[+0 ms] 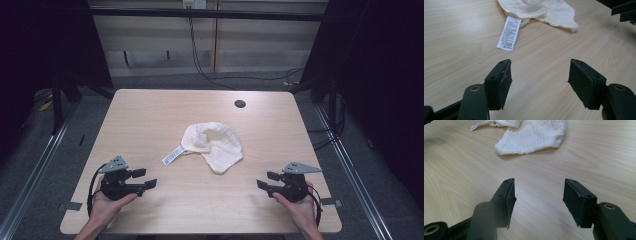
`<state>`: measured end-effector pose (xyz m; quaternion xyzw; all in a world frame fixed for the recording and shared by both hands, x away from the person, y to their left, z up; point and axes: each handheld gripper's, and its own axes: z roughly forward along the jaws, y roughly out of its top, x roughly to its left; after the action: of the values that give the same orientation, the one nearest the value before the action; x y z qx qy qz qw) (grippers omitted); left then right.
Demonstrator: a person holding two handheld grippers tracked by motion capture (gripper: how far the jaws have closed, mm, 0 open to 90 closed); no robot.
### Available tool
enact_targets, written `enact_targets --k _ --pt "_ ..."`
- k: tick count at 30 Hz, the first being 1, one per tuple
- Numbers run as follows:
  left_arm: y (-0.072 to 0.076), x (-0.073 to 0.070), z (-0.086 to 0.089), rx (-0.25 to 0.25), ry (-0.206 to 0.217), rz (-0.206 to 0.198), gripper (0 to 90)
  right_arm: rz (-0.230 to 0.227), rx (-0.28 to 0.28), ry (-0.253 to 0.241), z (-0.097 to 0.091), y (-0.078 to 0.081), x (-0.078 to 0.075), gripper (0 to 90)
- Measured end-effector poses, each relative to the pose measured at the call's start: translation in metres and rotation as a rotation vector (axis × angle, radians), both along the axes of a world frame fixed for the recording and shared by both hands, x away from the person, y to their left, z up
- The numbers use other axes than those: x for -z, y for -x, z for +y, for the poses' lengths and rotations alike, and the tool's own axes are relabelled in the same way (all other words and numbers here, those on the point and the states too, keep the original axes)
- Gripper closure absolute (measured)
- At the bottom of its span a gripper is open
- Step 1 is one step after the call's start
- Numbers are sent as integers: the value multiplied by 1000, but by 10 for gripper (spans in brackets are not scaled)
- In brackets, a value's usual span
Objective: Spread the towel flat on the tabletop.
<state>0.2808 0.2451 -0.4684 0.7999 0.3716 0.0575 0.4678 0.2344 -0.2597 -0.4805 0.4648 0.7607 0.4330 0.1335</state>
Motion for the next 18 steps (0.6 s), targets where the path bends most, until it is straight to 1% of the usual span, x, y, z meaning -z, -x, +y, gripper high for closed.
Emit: enact_targets --k 1,2,3,4,5,6,7,8,9,10,11,13,17,18 --pt "0 0 1 0 -6 2 328 8 -26 -2 2 -2 1 433" --pt "0 0 1 0 -6 2 321 8 -36 4 2 -2 0 428" --pt "1 -1 2 2 1 3 320 5 -47 0 2 -3 -1 421" --pt "1 -1 2 2 1 3 319 5 -47 0 2 -3 -1 421" --pt "2 -1 1 8 -11 -3 319 1 -64 -14 -1 -5 -5 403" --pt "2 -1 1 8 -11 -3 319 -14 -62 -12 -2 -5 -7 404" --pt "2 0 0 14 -13 -4 319 -20 -61 -25 -3 -6 -10 404" --pt "2 0 0 14 -13 -4 319 -20 -61 -25 -3 -6 -10 404" --pt "1 1 -2 23 -29 1 319 -28 -72 -32 -5 -7 -15 404" --pt "1 1 -2 23 -29 1 319 -28 -72 -32 -5 -7 -15 404" --pt "1 1 -3 31 -38 -1 319 -31 -85 -36 -5 -10 -19 405" --pt "1 1 -4 34 -40 3 320 -24 -96 -26 -5 -14 -21 405" --pt "-1 2 -3 25 -47 9 317 -16 -118 -9 0 -26 -23 399" --pt "-1 2 -3 25 -47 9 317 -16 -118 -9 0 -26 -23 399"
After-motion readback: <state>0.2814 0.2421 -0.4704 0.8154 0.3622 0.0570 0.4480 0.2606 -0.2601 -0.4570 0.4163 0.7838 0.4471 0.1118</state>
